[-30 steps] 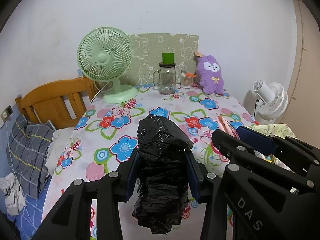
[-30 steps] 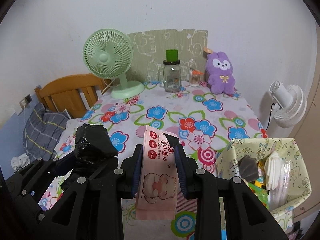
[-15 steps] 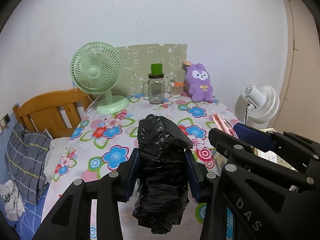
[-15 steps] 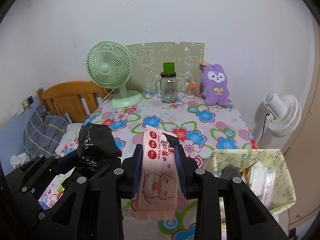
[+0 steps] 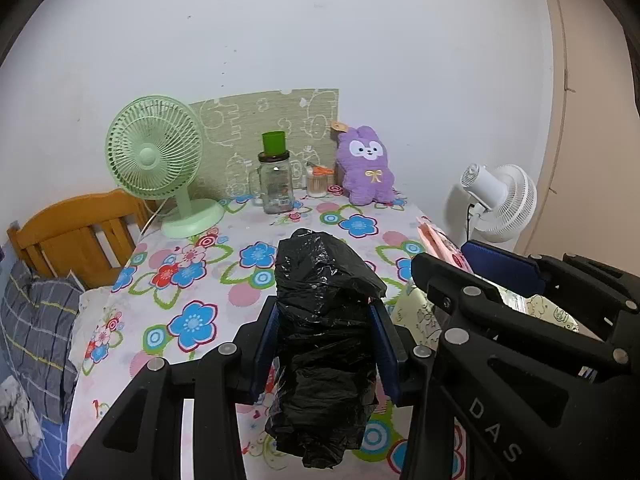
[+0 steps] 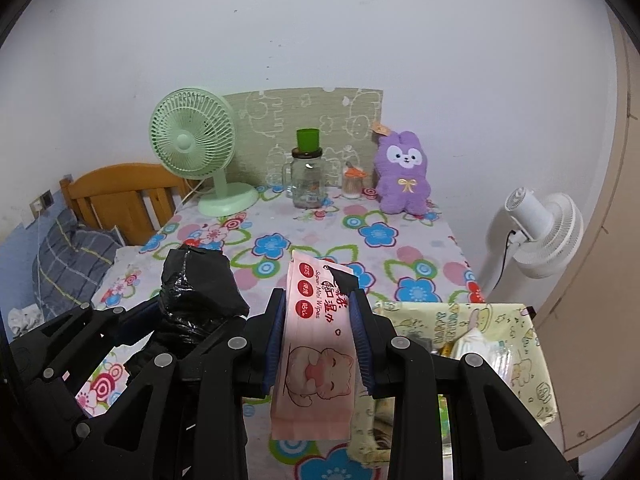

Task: Organize soft objects
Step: 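Lift and carry the black bundle and pink wipes pack over the basket with both tools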

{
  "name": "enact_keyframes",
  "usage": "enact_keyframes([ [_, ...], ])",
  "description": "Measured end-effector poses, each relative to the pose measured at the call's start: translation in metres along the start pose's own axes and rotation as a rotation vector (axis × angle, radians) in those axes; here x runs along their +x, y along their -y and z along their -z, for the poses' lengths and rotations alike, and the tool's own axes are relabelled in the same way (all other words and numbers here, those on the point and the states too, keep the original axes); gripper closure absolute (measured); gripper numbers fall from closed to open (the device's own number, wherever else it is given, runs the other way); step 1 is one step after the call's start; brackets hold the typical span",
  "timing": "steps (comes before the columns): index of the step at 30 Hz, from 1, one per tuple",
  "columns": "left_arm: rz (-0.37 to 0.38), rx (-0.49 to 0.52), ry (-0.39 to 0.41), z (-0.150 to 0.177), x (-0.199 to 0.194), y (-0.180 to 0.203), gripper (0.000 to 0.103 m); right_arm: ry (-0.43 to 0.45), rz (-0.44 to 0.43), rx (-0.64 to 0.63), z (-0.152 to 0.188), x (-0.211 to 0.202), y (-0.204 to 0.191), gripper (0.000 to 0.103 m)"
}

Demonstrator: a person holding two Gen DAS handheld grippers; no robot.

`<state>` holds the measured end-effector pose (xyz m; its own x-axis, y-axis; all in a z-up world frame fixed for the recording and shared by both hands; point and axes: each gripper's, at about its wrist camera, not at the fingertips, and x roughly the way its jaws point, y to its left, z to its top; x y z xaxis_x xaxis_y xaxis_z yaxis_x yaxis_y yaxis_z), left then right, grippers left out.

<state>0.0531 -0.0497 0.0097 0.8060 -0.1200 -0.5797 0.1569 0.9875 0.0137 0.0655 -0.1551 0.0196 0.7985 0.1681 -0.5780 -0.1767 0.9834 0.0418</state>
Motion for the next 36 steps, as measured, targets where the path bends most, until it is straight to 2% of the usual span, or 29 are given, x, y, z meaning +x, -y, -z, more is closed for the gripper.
enact_keyframes([
  [14,0.029,0.038,-0.026,-0.005,0.021,0.042,0.058,-0.011,0.033,0.034,0.005,0.006,0.045,0.068],
  [36,0.115,0.102,-0.074,-0.009,0.058,0.105,0.058,-0.049,0.094,0.105,0.022,0.020,0.115,0.068],
])
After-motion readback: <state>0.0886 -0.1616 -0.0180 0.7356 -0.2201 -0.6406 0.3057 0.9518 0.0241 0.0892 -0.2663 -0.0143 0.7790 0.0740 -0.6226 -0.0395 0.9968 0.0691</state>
